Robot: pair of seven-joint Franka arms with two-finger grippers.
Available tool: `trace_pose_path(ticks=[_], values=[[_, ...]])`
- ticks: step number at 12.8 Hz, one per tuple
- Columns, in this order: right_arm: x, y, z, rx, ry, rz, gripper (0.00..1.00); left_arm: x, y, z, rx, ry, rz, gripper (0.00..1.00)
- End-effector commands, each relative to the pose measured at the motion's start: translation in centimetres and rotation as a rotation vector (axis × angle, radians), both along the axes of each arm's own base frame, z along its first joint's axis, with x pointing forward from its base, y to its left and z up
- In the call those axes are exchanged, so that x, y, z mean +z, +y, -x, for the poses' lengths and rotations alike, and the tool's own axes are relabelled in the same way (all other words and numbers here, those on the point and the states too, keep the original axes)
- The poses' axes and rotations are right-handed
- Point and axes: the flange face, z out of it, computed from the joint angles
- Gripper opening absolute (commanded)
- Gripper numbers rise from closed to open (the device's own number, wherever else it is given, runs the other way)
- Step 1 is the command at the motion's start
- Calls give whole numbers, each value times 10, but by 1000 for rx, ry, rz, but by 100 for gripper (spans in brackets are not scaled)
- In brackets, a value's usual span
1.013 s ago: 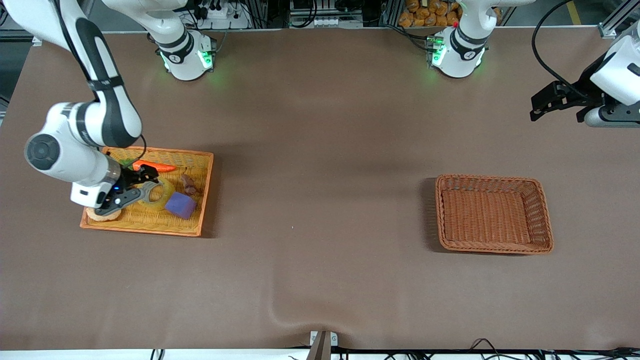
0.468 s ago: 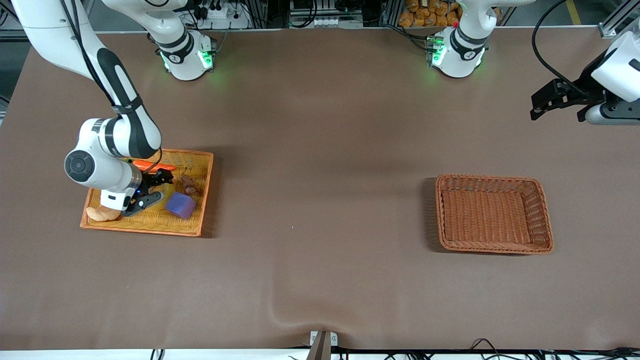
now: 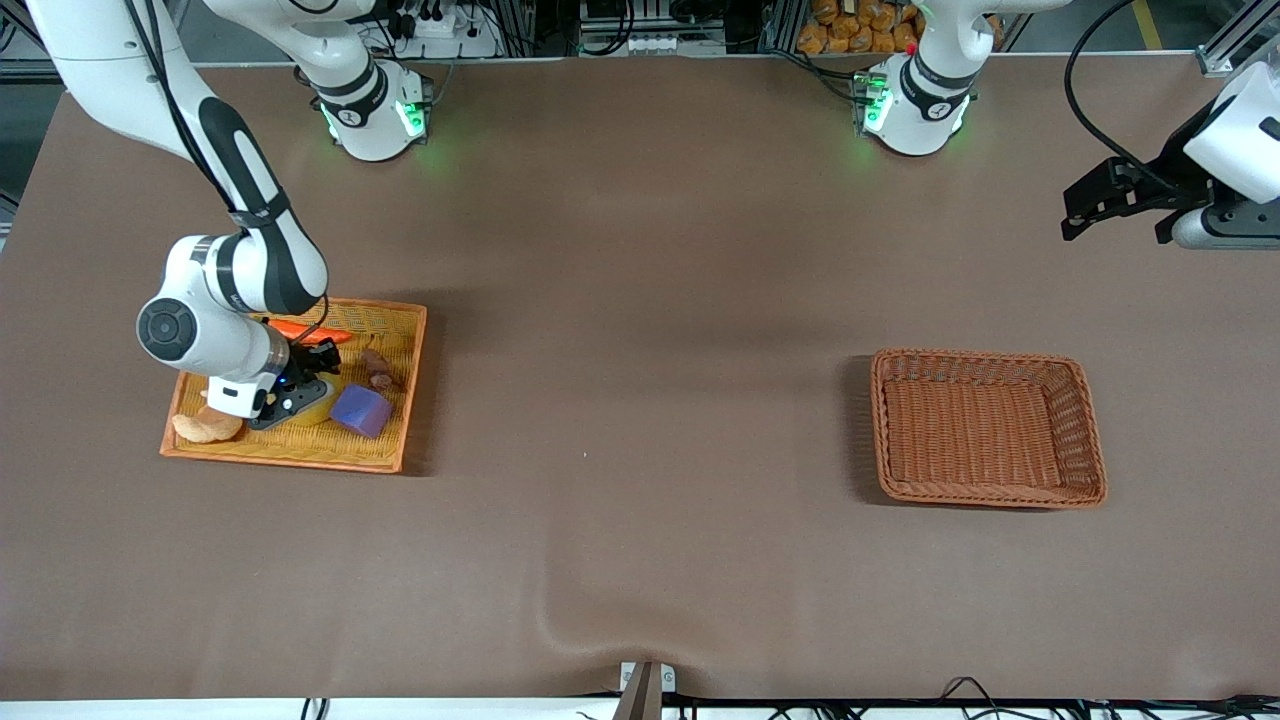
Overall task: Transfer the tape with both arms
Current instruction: 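Reach the right gripper down to the yellow tape roll in the tray, then close the right gripper on the tape roll and lift it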
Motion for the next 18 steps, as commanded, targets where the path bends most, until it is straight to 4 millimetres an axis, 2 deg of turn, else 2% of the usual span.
trace_pose_path(ticks=[1, 4, 5, 7, 9, 10, 11, 14, 15, 16, 18], values=[[20, 0, -8, -2, 22, -10, 0, 6, 1, 2, -15, -1, -2, 100], [89, 6, -46, -26, 78, -12, 0, 6, 1, 2, -17, -1, -2, 100], [115, 17, -56, -16, 96, -11, 0, 6, 1, 2, -17, -1, -2, 100], [164, 48, -73, 31, 100, -12, 0, 6, 1, 2, -17, -1, -2, 100], [188, 101, -74, 56, 70, -59, 0, 6, 1, 2, -17, -1, -2, 100], [190, 114, -70, 17, 87, -61, 0, 6, 1, 2, -18, -1, -2, 100], [194, 143, -63, 0, 95, -58, 0, 6, 2, 2, -17, -1, -2, 100], [251, 253, -24, -69, 28, -6, 0, 5, 2, 2, -17, 1, -2, 100], [265, 272, -22, -119, 29, -8, 0, 5, 2, 2, -17, 1, -2, 100], [266, 300, -18, -129, 17, -8, 0, 5, 2, 2, -17, 1, -2, 100], [228, 373, -8, -205, 16, 39, 0, 5, 3, 2, -15, 1, -2, 100]])
